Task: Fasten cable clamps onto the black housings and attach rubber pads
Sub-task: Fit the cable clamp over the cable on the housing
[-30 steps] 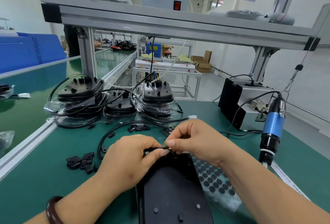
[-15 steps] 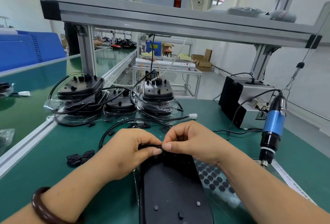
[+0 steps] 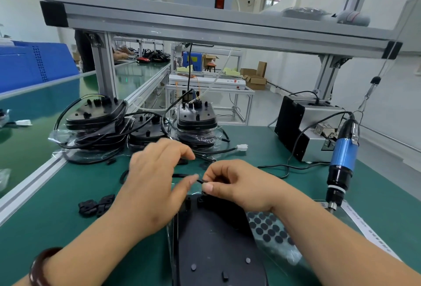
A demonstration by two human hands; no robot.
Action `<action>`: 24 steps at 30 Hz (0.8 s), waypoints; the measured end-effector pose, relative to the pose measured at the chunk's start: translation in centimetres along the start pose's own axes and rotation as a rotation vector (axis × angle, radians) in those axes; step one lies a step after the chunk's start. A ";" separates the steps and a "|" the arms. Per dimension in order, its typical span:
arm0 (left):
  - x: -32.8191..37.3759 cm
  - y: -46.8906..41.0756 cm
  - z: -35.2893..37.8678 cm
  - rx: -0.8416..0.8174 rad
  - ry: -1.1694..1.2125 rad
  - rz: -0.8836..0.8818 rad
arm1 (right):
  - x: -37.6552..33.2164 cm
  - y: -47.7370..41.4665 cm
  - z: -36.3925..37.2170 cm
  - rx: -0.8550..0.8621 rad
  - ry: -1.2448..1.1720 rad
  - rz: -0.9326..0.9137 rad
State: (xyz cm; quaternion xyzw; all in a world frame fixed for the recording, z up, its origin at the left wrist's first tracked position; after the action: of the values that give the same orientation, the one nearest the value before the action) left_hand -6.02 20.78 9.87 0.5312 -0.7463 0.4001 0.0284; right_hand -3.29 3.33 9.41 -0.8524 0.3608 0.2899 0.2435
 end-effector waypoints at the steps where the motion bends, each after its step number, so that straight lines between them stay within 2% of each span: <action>1: 0.5 0.1 -0.4 0.047 -0.011 0.001 | 0.1 0.0 0.0 0.023 -0.031 0.003; 3: 0.8 0.4 -0.2 -0.005 0.042 -0.048 | 0.1 -0.1 0.0 0.044 -0.058 0.001; 7: 0.8 1.2 1.8 -0.211 0.127 -0.148 | 0.1 -0.2 0.2 0.044 -0.012 0.002; 12: 0.5 1.4 2.3 -0.254 0.243 -0.301 | 0.1 -0.2 0.0 0.038 -0.027 0.013; 18: 0.7 1.4 2.2 -0.223 0.238 -0.313 | -0.3 -0.2 0.3 -0.027 0.106 0.012; 24: 0.2 1.2 2.4 -0.301 0.369 -0.405 | -0.4 -0.3 0.2 -0.025 0.121 0.000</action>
State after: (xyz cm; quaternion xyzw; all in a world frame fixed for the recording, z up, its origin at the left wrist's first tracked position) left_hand -6.14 19.23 7.69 0.5774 -0.6583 0.3611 0.3207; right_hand -3.39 3.81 9.57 -0.8713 0.3713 0.2423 0.2106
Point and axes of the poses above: each hand's wrist, its own y-axis away from the middle knuckle, its own z-axis out of the palm, x = y × z, the point moved 3 cm from there along -y, towards the middle knuckle, and after that the axes turned 11 degrees about -z, right-handed, at the moved point
